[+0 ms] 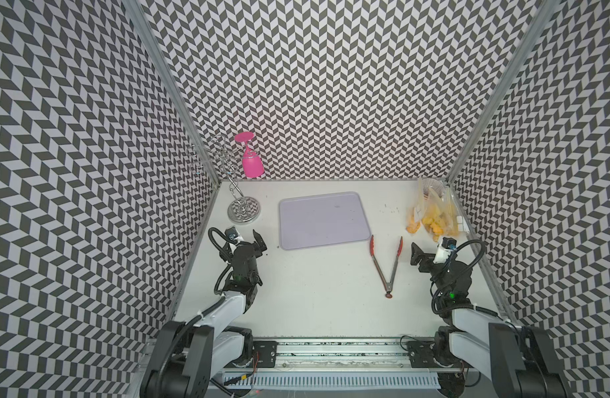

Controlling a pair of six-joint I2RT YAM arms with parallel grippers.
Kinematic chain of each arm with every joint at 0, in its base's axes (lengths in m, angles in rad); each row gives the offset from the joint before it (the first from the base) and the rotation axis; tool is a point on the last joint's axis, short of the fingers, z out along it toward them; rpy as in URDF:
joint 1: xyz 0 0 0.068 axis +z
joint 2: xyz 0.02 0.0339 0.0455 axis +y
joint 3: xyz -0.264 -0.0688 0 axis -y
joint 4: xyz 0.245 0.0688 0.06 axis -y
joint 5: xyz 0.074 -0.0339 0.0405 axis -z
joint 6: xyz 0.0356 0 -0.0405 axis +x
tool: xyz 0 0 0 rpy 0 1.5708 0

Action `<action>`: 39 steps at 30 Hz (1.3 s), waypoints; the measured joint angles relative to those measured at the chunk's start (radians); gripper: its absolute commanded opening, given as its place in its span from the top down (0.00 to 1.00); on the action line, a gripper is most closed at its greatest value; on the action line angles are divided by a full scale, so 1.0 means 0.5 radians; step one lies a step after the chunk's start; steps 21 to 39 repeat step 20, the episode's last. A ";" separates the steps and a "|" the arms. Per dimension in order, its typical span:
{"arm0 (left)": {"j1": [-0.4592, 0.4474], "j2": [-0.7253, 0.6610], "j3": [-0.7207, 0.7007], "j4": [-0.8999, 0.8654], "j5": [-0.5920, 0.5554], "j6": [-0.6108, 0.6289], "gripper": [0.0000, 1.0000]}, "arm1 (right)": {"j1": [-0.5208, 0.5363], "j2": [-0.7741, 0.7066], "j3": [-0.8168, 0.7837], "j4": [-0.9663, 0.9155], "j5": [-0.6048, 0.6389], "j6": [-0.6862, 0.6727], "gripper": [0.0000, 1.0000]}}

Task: Put the cookies into a resealable bag to prevent moisture
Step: Reset both arms

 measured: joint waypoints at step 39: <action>0.127 0.668 0.301 0.439 0.362 0.287 0.00 | 0.262 0.754 0.351 0.552 0.272 -0.149 0.00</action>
